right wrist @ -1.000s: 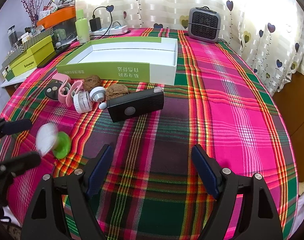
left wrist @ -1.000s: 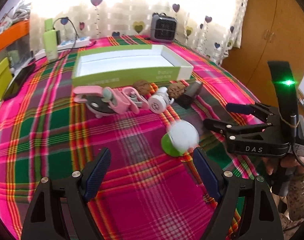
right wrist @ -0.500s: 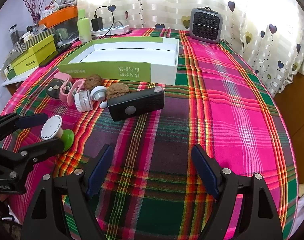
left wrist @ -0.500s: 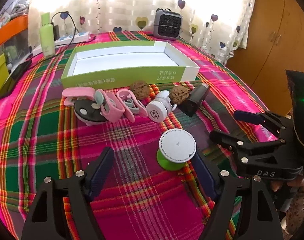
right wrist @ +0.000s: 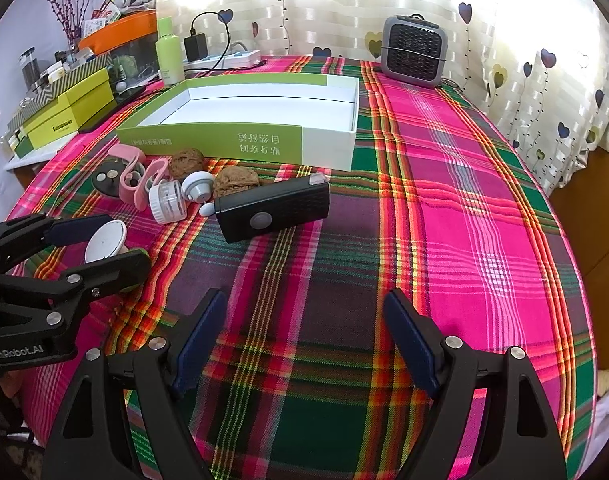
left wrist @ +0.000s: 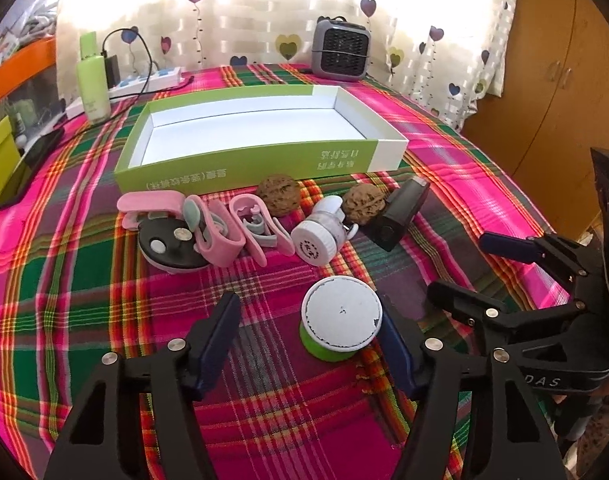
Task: Organize objects
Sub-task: 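Reach the left tool to the white-topped green stand and grasp it, then grasp the black rectangular device with the right tool while the left tool holds the stand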
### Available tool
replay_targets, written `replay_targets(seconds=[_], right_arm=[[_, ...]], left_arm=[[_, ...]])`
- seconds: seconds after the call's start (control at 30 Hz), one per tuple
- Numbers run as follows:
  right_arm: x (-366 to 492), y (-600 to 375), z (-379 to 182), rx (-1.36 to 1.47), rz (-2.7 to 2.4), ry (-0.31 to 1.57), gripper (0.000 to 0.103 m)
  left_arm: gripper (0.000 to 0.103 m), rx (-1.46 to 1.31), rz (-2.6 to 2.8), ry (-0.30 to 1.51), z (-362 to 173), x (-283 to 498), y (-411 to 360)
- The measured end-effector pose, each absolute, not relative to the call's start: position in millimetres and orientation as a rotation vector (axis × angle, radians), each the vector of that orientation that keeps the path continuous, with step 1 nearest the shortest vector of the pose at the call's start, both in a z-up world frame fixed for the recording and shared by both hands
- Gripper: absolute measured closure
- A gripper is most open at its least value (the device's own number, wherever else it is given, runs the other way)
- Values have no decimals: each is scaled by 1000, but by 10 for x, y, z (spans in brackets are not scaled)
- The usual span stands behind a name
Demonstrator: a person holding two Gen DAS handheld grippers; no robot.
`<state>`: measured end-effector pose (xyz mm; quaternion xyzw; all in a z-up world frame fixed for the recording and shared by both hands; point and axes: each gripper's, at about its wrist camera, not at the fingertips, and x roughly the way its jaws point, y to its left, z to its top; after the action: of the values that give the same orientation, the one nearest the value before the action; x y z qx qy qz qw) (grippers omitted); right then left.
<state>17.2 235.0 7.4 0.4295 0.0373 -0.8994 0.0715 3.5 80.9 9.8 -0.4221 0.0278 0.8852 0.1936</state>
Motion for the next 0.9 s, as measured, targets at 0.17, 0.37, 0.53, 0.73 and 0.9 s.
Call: replay_targets(seconds=[0.17,0.37,0.53,0.73,0.9], right_arm=[[171,2351,73,1290,-2704,111,22],[168,2398,129,1249,-2707,37,23],[109,2431,194,1230,-2717,-7,27],[28,2432,225,1224,-2725,-50,30],[-33,2424,272,1207,-2728,-83,32]], left_arm=[[60,-1193,2525,82,101,6,774],[72,-1205,2556,67,92,-25,691],[72,-1213,2574,44,89,-35,644],[72,-1216,2578,20,94,-51,605],[72,-1218,2583,-1,94,-58,570]])
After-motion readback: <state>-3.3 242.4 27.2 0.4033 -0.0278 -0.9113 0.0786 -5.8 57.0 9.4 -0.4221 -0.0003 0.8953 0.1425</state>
